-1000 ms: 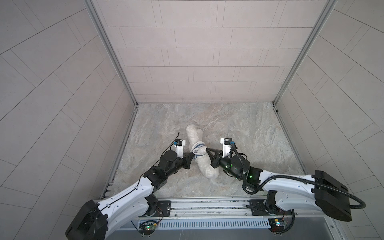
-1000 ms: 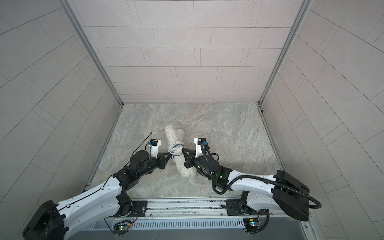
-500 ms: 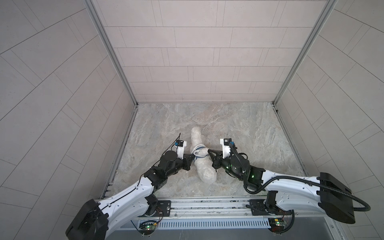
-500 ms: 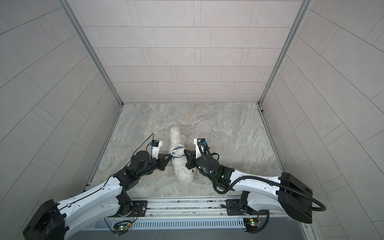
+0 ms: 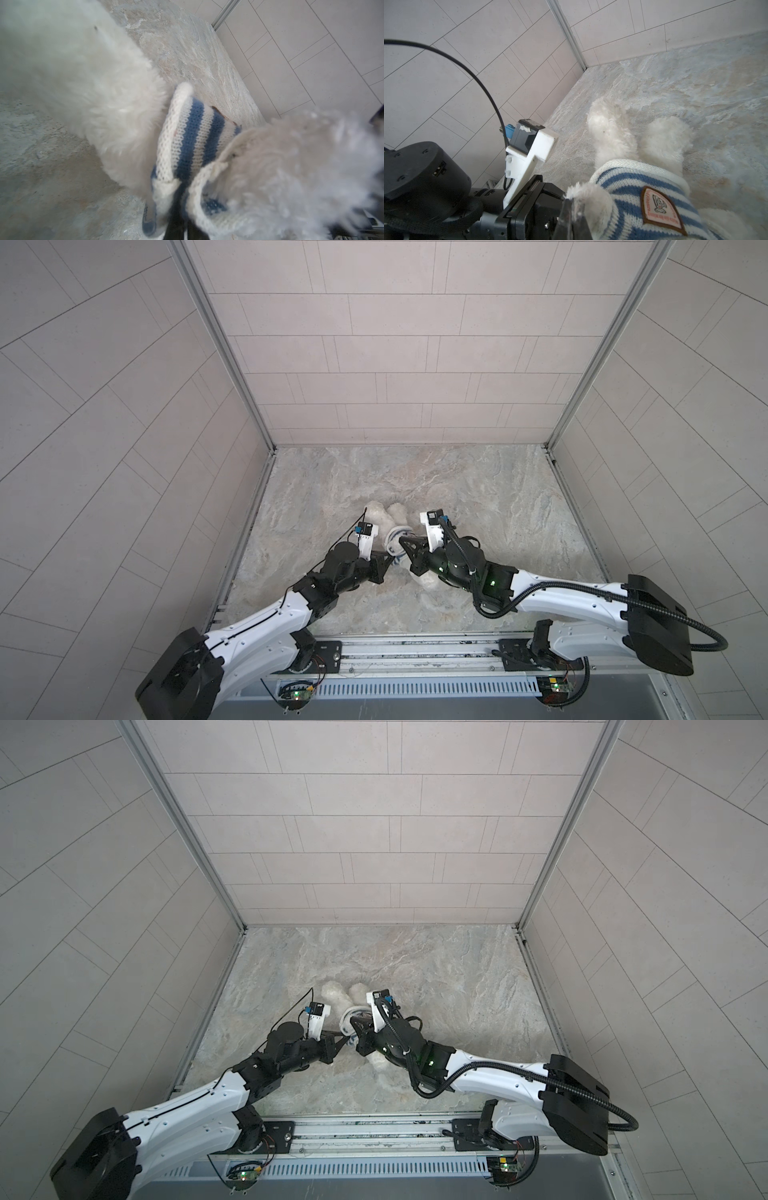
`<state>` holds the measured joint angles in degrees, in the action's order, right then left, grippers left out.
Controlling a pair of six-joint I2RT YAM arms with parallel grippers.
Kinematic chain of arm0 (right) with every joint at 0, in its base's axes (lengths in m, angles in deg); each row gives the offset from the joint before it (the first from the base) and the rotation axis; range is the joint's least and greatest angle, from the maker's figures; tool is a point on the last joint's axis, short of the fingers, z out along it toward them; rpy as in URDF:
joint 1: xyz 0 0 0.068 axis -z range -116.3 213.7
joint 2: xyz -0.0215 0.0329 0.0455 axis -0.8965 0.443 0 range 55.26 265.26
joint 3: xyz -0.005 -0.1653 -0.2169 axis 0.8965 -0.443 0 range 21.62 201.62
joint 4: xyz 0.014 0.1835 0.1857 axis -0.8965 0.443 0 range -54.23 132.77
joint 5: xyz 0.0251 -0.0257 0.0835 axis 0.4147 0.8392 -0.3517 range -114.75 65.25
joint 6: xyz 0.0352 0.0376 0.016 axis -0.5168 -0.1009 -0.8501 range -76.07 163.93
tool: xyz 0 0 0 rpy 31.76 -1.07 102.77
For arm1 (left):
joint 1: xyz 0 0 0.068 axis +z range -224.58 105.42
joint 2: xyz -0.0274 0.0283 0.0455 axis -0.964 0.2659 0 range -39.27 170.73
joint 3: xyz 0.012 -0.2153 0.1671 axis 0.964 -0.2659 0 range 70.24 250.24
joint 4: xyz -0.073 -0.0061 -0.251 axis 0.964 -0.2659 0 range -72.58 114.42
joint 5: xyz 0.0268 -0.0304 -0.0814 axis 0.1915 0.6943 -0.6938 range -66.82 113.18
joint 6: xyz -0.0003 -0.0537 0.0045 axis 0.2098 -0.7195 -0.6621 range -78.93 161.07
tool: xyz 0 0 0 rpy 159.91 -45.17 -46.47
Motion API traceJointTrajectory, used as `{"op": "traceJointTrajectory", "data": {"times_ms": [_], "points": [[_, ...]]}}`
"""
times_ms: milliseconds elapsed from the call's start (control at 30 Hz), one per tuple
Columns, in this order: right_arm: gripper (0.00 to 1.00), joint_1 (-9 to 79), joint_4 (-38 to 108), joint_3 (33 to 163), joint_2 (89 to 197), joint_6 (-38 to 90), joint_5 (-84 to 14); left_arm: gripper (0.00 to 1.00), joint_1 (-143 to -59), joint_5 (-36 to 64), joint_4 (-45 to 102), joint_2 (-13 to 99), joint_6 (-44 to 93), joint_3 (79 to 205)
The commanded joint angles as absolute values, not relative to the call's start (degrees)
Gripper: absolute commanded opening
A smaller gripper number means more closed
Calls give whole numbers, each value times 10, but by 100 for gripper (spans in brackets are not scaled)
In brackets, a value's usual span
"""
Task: Dress the teddy bear
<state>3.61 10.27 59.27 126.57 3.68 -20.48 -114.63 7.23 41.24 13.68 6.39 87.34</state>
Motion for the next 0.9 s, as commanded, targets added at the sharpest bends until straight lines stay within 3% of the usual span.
{"op": "traceJointTrajectory", "data": {"times_ms": [0,167,333,600,867], "points": [[0,35,115,590,1226,43,-213,25,-1149,57,379,96,62,892],[0,81,198,559,1166,104,-285,36,-1147,31,268,30,83,926],[0,123,271,567,1125,247,-381,37,-1145,17,185,7,85,974],[0,144,308,636,1163,430,-494,38,-1121,8,143,36,58,1068],[0,140,358,686,1239,514,-547,38,-1061,-19,32,110,107,1124]]}}
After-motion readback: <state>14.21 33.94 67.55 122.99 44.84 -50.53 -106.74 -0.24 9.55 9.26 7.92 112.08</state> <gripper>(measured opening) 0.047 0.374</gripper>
